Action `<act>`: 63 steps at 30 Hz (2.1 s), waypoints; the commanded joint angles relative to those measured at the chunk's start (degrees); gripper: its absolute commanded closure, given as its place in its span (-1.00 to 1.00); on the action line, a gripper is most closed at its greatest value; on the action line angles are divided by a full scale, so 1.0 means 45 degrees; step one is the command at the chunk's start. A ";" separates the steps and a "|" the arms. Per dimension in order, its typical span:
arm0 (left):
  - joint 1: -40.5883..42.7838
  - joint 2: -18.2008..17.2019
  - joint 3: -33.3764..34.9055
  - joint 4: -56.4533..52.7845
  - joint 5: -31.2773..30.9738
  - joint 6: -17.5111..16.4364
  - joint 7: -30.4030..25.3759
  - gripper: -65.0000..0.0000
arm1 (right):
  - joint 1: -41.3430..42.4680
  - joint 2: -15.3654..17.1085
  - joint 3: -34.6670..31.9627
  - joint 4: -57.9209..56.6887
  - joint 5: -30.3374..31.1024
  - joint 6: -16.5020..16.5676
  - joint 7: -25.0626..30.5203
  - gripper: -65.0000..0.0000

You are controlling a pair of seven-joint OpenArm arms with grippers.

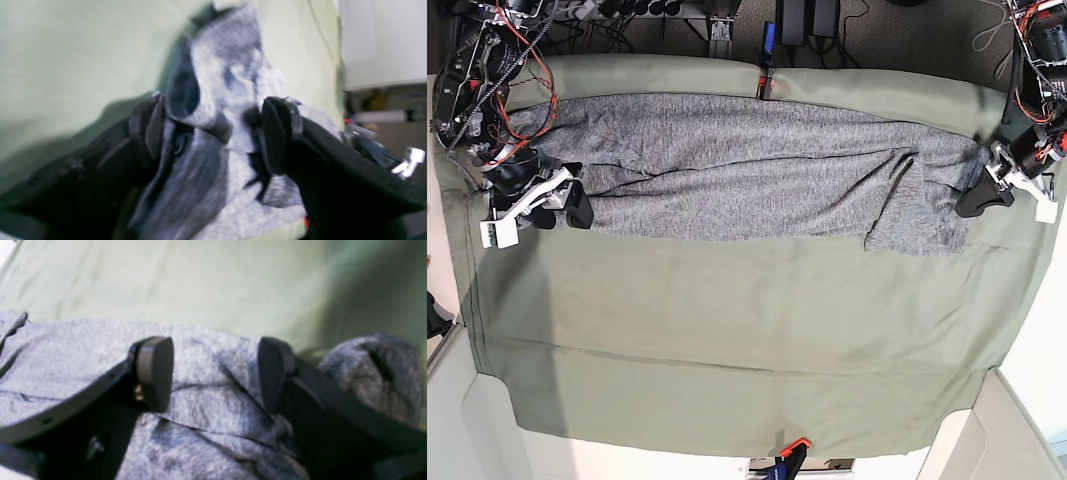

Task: Fold the T-shirt properly
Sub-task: 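Tuck the sleeve end toward the shirt side with the left gripper, then grasp the strip end with the left gripper and fold it toward the right gripper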

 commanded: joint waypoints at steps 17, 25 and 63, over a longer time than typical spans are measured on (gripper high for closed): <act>-0.0063 -0.0126 0.2322 0.2390 0.1515 -0.0066 -0.0612 -0.23 | 0.0136 0.0102 0.0034 0.0243 0.0204 0.0136 0.0330 -0.22; -0.0068 0.0486 0.2769 0.2395 0.4289 -0.0066 -0.2667 1.00 | 0.0146 0.0097 0.0034 0.0243 0.0209 0.0136 0.0335 -0.22; 0.1768 0.4143 0.9228 1.2760 1.3391 0.1491 -0.5285 1.00 | -0.0039 0.0063 0.0034 0.0243 0.0204 0.0136 0.0185 -0.22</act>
